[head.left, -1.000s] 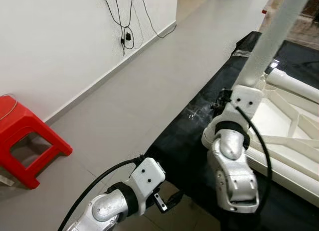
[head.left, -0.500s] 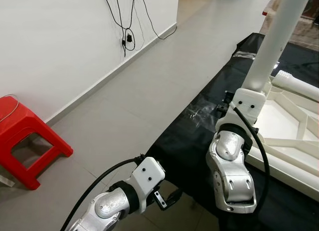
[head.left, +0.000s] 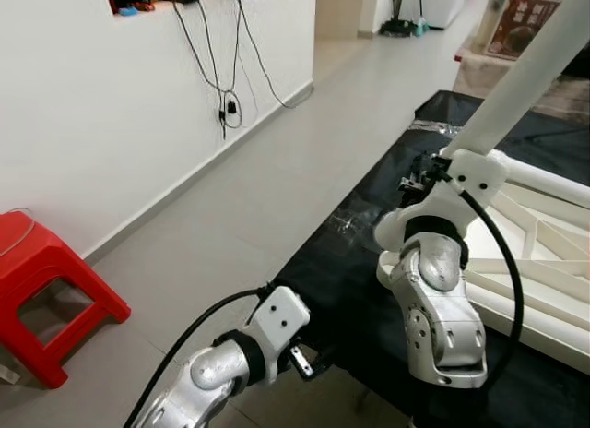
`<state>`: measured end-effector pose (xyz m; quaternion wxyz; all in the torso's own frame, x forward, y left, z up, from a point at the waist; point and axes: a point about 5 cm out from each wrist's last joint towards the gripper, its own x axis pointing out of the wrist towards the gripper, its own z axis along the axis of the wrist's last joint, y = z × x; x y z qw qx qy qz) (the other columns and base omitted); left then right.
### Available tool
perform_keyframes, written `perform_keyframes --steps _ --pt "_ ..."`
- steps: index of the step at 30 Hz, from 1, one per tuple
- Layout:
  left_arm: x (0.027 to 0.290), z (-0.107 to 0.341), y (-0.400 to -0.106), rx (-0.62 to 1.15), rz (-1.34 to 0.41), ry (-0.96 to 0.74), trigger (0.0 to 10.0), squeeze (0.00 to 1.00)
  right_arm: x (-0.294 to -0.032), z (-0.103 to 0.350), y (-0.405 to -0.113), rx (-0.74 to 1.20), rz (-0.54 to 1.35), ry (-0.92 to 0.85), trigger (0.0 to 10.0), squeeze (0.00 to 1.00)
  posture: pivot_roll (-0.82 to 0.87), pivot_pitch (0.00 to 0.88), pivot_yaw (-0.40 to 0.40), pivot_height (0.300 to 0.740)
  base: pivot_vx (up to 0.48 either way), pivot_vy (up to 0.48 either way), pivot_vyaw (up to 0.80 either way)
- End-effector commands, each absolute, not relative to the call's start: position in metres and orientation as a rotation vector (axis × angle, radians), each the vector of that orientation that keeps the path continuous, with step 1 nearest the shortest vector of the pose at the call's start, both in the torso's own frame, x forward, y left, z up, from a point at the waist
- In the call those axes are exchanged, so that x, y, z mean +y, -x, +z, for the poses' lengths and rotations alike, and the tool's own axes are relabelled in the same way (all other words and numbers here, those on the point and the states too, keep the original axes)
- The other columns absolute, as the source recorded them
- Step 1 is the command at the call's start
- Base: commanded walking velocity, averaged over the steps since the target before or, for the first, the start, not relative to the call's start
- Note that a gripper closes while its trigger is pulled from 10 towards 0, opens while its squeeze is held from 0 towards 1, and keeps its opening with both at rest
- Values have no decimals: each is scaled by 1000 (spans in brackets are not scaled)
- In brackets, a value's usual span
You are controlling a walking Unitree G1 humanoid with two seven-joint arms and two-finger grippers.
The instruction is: Building children table
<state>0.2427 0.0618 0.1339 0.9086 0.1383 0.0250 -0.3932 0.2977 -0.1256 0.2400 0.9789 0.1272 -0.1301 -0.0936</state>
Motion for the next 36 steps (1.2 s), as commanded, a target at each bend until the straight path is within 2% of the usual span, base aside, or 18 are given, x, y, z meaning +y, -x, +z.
perform_keyframes --steps 1,2,9,13,25,28,36 --pt "65 139 -255 14 -739 -348 10000 1000 -110 238 -296 -231 -63 -337 10000 0 162 0 -18 740 0 0 0" --pt "66 145 -264 -17 -702 -362 10000 0 -110 233 -294 -214 -30 -341 10000 0 158 0 -16 740 0 0 0" --pt "63 157 -295 -47 -633 -364 10000 0 -100 214 -287 -160 124 -355 10000 0 150 0 -15 740 0 0 0" --pt "57 156 -300 -49 -655 -367 10000 0 -92 215 -284 -158 192 -366 10000 0 141 0 -9 740 0 0 0" --pt "33 139 -290 -10 -823 -314 10000 0 -82 220 -277 -171 292 -399 10000 0 138 0 -10 740 0 0 0" --pt "25 137 -282 -19 -882 -314 10000 0 -86 221 -280 -190 254 -369 10000 0 138 0 -10 740 0 0 0" --pt "24 135 -275 -30 -902 -324 10000 0 -93 226 -286 -225 219 -353 10000 0 142 0 -15 740 0 0 0"
